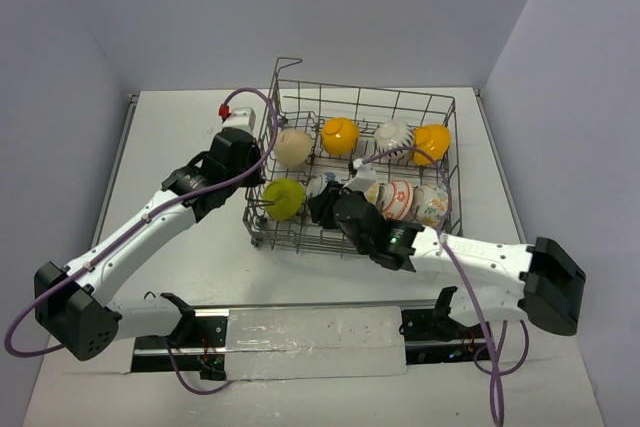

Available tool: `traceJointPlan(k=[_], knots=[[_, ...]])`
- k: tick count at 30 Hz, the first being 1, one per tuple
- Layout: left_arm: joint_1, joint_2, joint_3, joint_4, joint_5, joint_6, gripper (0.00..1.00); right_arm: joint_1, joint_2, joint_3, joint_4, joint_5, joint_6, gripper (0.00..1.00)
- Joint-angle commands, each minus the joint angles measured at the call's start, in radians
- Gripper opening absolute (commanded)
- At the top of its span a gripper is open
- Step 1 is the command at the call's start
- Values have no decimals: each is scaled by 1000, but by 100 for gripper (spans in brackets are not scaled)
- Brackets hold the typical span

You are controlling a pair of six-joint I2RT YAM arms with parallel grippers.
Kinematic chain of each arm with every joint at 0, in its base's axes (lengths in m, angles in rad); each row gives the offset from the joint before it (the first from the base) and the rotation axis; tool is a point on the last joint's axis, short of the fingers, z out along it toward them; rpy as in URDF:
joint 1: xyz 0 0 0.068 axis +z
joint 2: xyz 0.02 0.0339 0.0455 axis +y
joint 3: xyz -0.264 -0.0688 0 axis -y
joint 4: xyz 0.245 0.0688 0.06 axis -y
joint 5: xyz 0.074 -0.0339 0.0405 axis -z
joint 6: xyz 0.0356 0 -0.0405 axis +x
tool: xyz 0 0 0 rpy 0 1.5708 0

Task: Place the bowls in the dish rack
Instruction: Turn the bowl upside down over the dish rack, then move the dish rack to the center of the board.

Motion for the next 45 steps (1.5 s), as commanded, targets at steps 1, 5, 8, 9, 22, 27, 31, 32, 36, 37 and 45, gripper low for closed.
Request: traceJointPlan(k=[1, 5, 8, 9, 22, 27, 31, 32, 36, 37, 45], knots=[[8, 118, -56, -171, -82, -15, 0, 22, -130, 66, -219, 35, -140, 41], [8, 124, -55, -175, -111, -66, 0, 8, -265, 105, -396, 162, -196, 43], [9, 133, -44, -200, -149, -98, 0, -24, -394, 70, -448, 199, -206, 45], [11, 136, -41, -209, -181, -106, 0, -30, -456, 60, -454, 202, -209, 46], [31, 173, -30, -347, -339, -187, 0, -69, -647, 10, -602, 287, -225, 53], [75, 147, -64, -344, -329, -172, 0, -87, -676, -26, -603, 284, -231, 55], [75, 121, -79, -352, -338, -160, 0, -107, -699, -44, -606, 287, -240, 57], [77, 115, -82, -352, -339, -161, 0, -116, -708, -49, -605, 285, -242, 58], [93, 105, -85, -356, -350, -160, 0, -138, -718, -53, -606, 273, -252, 59], [95, 102, -87, -355, -352, -155, 0, -141, -718, -55, -606, 273, -255, 60], [139, 78, -127, -314, -359, -124, 0, -165, -698, -38, -605, 250, -292, 63]])
